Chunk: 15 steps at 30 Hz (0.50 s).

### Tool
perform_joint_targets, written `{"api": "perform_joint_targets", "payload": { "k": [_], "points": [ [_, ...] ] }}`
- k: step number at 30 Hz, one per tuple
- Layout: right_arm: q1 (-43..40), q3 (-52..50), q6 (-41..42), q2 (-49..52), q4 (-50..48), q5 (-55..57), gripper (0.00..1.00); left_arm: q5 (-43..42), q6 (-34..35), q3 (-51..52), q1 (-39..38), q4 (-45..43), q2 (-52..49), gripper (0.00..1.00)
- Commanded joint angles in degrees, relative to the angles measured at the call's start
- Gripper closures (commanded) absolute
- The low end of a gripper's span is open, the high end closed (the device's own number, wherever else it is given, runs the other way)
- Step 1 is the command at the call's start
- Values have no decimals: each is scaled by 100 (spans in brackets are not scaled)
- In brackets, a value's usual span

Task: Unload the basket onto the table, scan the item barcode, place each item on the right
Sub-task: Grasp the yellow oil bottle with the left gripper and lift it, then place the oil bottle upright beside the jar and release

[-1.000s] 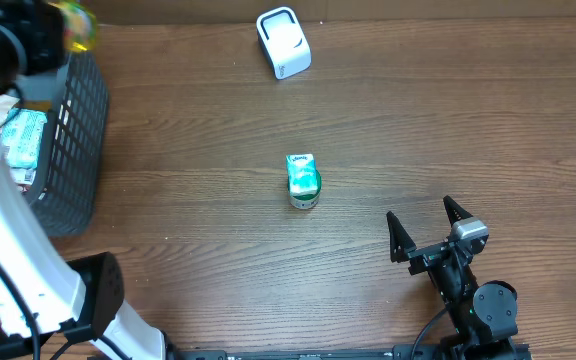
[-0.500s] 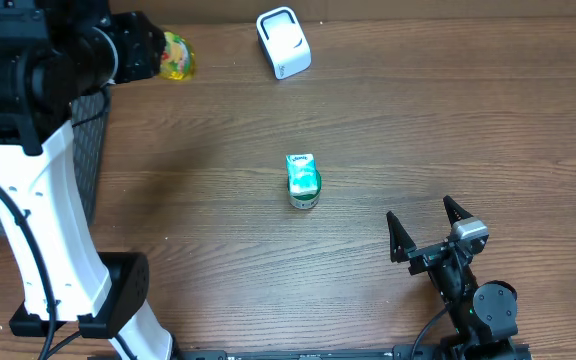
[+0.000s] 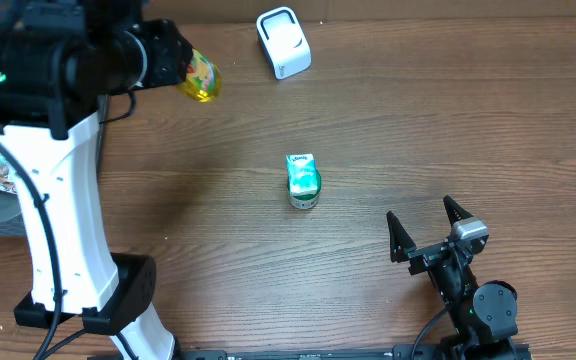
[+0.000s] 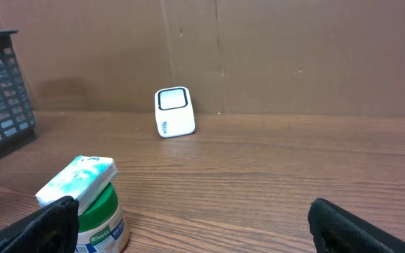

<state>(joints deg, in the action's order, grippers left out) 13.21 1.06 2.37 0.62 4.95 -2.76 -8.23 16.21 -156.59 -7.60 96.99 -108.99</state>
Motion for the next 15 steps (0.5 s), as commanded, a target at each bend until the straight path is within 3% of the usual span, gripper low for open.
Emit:
{"api": "perform_joint_targets", "payload": {
  "k": [1, 9, 15],
  "points": [
    [26, -59, -33, -46, -31, -26, 0, -372, 74, 337, -151, -20, 63, 60],
    [26, -59, -33, -46, -28, -26, 0, -1161, 76, 1150, -234, -20, 63, 77],
    [26, -59, -33, -46, -31, -26, 0, -654, 87, 1908, -503, -24, 63, 85]
  ]
}}
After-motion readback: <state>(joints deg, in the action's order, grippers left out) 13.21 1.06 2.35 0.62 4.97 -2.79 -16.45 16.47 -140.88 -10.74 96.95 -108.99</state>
